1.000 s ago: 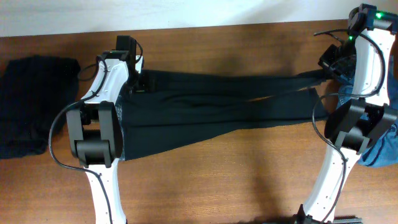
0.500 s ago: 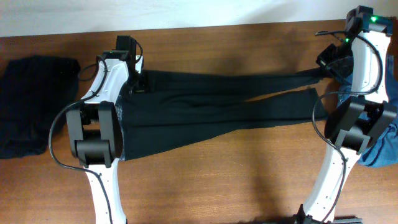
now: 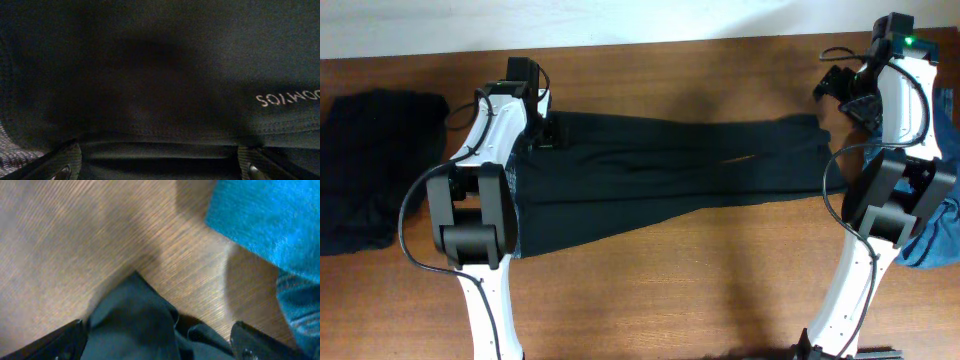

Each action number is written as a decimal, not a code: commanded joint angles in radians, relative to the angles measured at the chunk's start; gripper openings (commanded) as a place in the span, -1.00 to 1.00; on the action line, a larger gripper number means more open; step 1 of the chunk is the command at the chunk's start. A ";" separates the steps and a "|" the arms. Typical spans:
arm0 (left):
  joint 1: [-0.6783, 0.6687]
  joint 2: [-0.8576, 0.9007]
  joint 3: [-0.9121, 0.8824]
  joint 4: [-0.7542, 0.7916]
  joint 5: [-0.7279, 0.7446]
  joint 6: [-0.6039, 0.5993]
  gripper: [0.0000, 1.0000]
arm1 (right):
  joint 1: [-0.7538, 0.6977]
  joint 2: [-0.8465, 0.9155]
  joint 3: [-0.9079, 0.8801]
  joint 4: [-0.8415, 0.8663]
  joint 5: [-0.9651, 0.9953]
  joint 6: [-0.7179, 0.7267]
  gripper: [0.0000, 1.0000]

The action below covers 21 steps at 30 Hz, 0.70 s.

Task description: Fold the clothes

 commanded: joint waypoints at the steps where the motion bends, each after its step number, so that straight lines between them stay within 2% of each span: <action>1: 0.008 0.051 -0.011 -0.003 -0.011 0.001 0.98 | 0.020 -0.008 -0.001 -0.023 0.004 -0.237 0.97; 7: 0.008 0.051 -0.011 -0.003 -0.011 0.001 0.99 | 0.073 -0.008 -0.001 -0.086 0.035 -0.433 1.00; 13: 0.008 0.051 -0.011 -0.003 -0.011 0.001 0.99 | 0.119 -0.007 -0.003 -0.073 0.171 -0.434 1.00; 21: 0.008 0.051 -0.011 -0.003 -0.011 0.001 0.99 | 0.122 0.003 -0.053 -0.003 0.176 -0.424 1.00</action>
